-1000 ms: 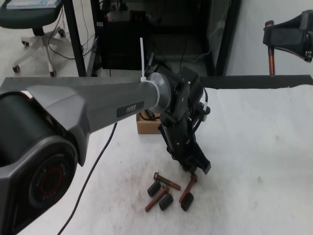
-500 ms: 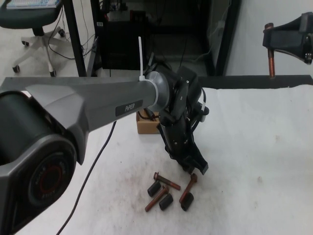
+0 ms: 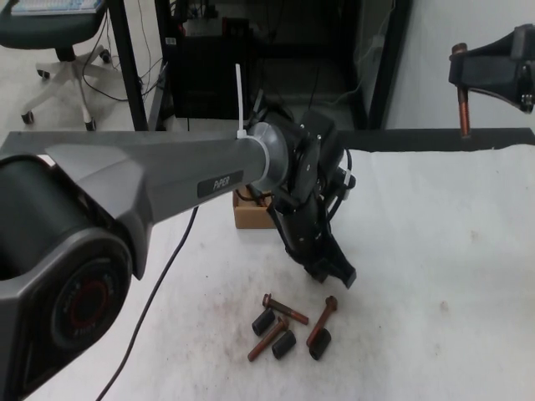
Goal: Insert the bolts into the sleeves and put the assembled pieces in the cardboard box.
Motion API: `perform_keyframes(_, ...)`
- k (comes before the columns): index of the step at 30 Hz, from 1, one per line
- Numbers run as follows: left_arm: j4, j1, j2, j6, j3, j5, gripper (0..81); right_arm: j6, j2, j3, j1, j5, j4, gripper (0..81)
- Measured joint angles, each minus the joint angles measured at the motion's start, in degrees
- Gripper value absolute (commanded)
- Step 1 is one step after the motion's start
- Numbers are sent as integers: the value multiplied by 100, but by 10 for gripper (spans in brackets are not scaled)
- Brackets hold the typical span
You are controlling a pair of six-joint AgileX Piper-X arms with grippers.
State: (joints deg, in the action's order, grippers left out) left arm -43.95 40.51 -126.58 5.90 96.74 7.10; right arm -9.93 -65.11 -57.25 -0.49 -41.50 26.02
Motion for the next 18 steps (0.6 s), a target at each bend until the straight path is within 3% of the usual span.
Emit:
perform_keyframes(6, -70, -50, 222, -363, 156, -21, 3, 52, 0, 0, 0, 57, 18, 9)
perform_keyframes(11, -473, -132, 1098, -331, -44, -31, 3, -318, 0, 0, 0, 1146, -123, 9)
perform_keyframes(15, -389, -262, 2149, -331, -876, -31, 3, -623, 0, 0, -8, 1118, -584, 9)
perform_keyframes(18, 14, -464, 3509, -421, -2329, -31, 3, -895, 0, 0, -8, 938, -752, 9)
